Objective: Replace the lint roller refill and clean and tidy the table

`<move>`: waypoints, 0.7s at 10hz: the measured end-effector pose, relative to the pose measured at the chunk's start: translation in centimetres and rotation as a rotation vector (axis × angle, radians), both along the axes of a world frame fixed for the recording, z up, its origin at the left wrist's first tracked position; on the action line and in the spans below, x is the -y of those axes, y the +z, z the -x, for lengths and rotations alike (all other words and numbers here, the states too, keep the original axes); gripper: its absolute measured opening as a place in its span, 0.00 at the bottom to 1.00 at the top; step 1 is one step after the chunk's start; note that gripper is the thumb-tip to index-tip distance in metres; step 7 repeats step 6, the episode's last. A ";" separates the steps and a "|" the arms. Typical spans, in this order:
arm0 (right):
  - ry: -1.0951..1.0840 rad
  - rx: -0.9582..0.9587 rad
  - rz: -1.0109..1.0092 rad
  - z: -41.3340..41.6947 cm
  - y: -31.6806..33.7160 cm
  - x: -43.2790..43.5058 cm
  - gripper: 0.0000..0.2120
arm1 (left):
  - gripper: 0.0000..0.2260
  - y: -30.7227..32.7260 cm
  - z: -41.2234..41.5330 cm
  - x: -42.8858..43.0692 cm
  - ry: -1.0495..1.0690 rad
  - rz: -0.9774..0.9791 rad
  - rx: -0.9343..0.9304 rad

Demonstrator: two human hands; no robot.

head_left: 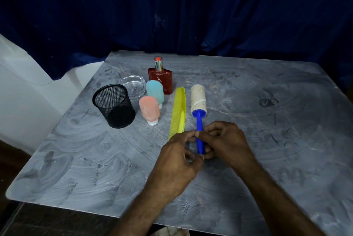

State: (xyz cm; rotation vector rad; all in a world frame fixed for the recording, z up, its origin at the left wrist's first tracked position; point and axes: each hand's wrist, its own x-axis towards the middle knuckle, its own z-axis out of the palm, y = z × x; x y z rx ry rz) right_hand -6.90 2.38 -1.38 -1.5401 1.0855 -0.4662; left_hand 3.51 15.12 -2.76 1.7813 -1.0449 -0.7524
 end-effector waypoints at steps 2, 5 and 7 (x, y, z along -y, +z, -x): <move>-0.006 -0.005 0.027 0.2 -0.4 0.2 0.09 | 0.26 0.1 0.0 -0.2 -0.005 0.010 -0.007; -0.034 -0.059 0.244 0.5 -0.1 0.3 0.10 | 0.28 0.0 -0.3 -0.8 0.055 0.072 0.011; -0.055 -0.172 0.514 0.6 0.4 0.0 0.10 | 0.26 0.6 -0.3 -1.2 0.105 0.164 0.111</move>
